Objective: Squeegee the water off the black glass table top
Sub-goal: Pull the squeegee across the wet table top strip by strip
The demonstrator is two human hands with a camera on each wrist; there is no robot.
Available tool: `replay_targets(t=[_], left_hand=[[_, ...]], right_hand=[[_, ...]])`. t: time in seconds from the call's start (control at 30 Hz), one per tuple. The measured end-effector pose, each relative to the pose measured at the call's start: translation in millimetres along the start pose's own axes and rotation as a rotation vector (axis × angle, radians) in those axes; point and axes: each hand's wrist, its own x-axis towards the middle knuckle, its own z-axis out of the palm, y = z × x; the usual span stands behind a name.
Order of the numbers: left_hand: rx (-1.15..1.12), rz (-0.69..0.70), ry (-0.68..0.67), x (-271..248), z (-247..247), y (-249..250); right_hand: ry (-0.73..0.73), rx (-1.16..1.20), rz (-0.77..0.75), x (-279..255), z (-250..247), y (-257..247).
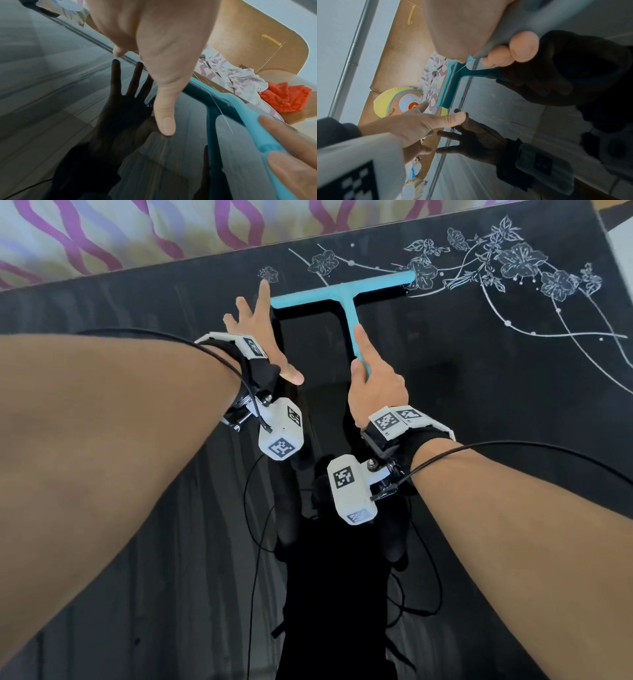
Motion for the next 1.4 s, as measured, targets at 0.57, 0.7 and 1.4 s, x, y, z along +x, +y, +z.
replay_targets(t=[0.57, 0.7, 1.4], left_hand=[[-0.009, -0.057, -0.076, -142.8, 45.6, -13.6], [0.026, -0.088, -0.157, -183.4, 49.3, -12.2], [0.086, 0.0, -0.083, -334.6, 106.6, -14.5]], right_hand=[[-0.197, -0.069, -0.018, -111.9, -40.6, 53.7], [-0.235, -0.079, -0.017, -138.3, -52.1, 69.6], [-0.18, -0.031, 0.0, -272.0, -59.7, 153.5]])
